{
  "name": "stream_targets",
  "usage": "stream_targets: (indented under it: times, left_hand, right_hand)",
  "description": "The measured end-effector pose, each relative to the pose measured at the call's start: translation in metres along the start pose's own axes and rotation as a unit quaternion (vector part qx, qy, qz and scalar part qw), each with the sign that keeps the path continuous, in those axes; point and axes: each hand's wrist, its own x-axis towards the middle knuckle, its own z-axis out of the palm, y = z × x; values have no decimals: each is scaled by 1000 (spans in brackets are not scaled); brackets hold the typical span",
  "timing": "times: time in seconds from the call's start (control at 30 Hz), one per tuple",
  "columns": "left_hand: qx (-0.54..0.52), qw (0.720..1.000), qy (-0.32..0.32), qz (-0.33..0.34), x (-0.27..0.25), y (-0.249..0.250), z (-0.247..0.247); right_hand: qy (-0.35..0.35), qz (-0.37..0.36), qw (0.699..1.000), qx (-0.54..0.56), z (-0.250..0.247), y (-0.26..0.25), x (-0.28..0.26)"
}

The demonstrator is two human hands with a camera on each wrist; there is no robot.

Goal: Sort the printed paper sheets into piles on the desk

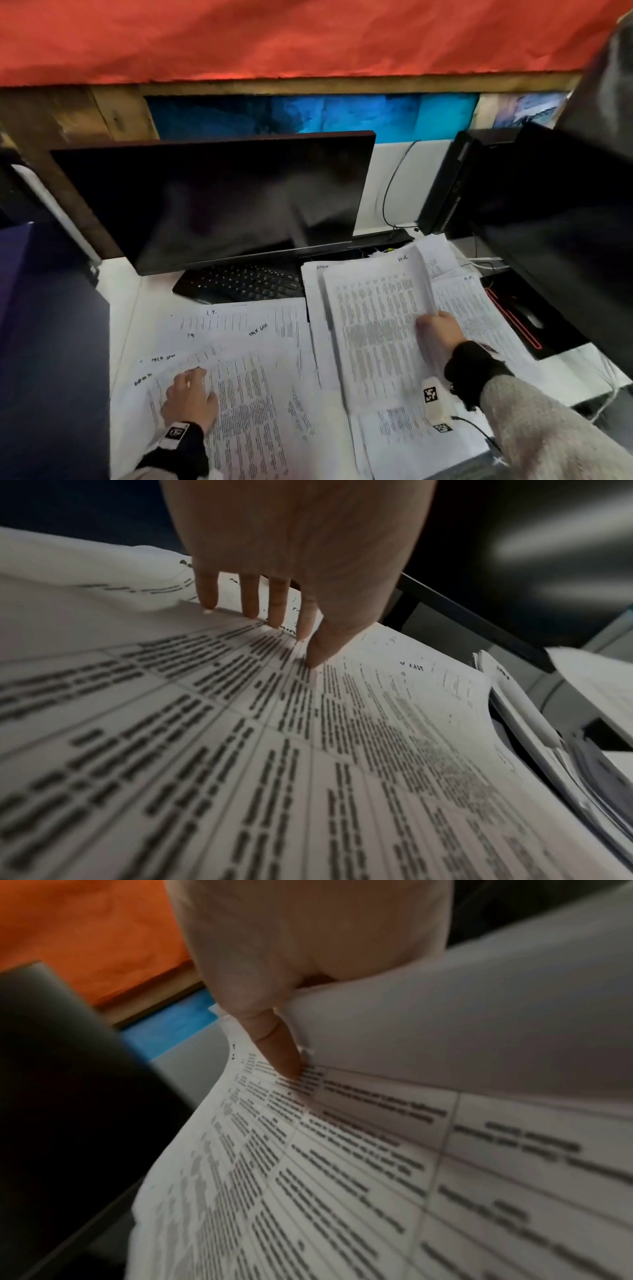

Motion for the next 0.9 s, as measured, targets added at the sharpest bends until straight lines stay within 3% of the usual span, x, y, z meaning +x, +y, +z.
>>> stream_targets:
  times: [0.07, 0.13, 0.23, 0.5, 0.6, 0.7, 0.8, 0.9]
  left_hand:
    - [-10, 1000, 0, -9, 1, 1, 0]
    - [-20, 1000, -1, -18, 2, 2, 0]
    - [-29, 999, 2, -43, 0, 7, 2]
    - [-36, 994, 8, -104, -2, 28, 7]
    - [-29, 992, 6, -124, -4, 31, 8]
    - [-32, 986, 20, -162, -12, 30, 8]
    - [-47, 977, 38, -204, -18, 24, 7]
    - [-53, 966, 38, -250, -20, 14, 2]
  right_hand:
    - [64, -10, 994, -92, -52, -7, 32]
    - [94, -5, 966, -240, -100, -12, 63]
    - [128, 27, 938, -322, -147, -15, 95]
    - [111, 42, 881, -458, -160, -20, 129]
    - [149, 49, 852, -499, -151, -18, 133]
    - [142, -17, 832, -536, -112, -25, 122]
    - [63, -128, 855, -498, -43, -24, 86]
    - [-80, -248, 884, -388, 35, -3, 36]
